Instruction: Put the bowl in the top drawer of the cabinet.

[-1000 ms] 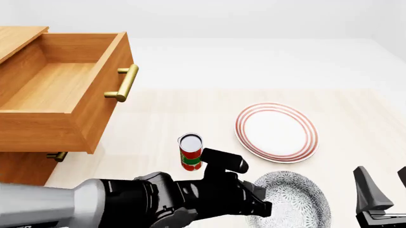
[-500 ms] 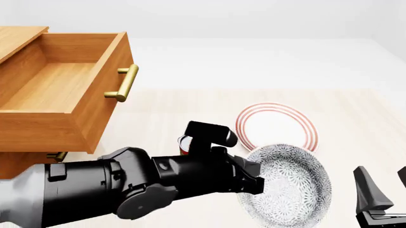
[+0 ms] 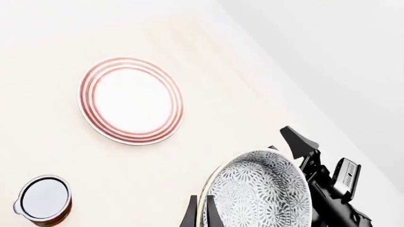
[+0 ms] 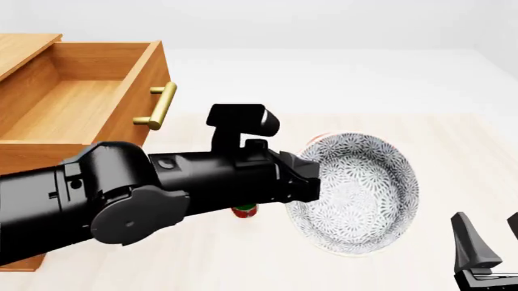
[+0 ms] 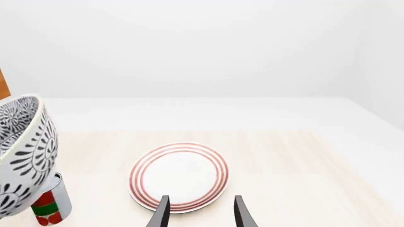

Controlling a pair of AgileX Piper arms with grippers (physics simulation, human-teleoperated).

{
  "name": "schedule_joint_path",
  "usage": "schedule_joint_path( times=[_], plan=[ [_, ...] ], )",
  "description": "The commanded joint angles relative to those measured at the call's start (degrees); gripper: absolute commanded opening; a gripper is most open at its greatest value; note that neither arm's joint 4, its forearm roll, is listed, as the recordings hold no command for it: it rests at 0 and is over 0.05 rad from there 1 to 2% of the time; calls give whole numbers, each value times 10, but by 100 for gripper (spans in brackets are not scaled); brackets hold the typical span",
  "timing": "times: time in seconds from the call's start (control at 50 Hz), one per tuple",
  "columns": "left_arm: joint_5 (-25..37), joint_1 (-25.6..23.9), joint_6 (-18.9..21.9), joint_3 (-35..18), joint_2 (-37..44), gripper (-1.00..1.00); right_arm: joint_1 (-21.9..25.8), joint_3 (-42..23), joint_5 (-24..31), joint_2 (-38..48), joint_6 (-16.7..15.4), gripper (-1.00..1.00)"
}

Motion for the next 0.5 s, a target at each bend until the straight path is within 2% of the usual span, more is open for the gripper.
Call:
schedule_joint_path(
  times=[0.02, 0.5],
  plan=[
    [32, 13, 19, -27, -29, -100, 0, 0, 0, 0, 0, 100],
    [100, 39, 46, -96, -58, -100, 0, 0, 0, 0, 0, 100]
  ],
)
